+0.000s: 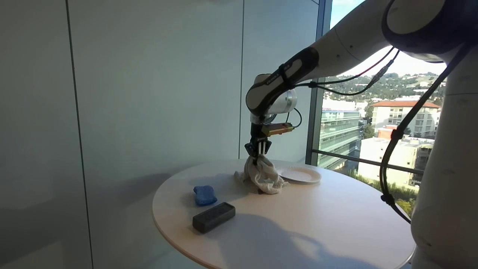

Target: Use the white towel to wipe the table, then put the blue sponge on the white plate

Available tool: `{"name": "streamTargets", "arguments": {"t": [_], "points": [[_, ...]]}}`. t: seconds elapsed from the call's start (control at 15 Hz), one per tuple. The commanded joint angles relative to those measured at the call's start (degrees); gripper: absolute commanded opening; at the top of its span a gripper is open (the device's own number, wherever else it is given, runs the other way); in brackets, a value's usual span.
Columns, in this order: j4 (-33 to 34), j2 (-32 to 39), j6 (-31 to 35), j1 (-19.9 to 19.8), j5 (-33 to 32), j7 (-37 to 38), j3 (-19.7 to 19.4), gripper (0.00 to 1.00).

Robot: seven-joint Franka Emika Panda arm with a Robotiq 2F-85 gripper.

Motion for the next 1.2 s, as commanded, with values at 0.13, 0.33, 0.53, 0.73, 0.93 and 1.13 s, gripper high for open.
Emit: {"name": "streamTargets", "arguments": {"t": [0.13,0.33,0.53,0.73,0.93,1.13], "points": [[-3.82,5.22,6.85,2.34,15.91,-15.73,0.91,0.09],[-1.83,11.40,5.75,1.70,13.78,-16.87,1.08,0.09],[-2.04,10.63,1.91,1.69,10.77,-13.43,0.72,0.09],[-2.97,12.60,0.84,3.44,12.12,-9.18,2.34,0.09],[-11.94,2.04,-2.29,3.49,13.95,-5.81,2.70,0.09],[-17.24,-2.76,-4.68,4.46,15.53,-0.06,3.38,0.09]]}}
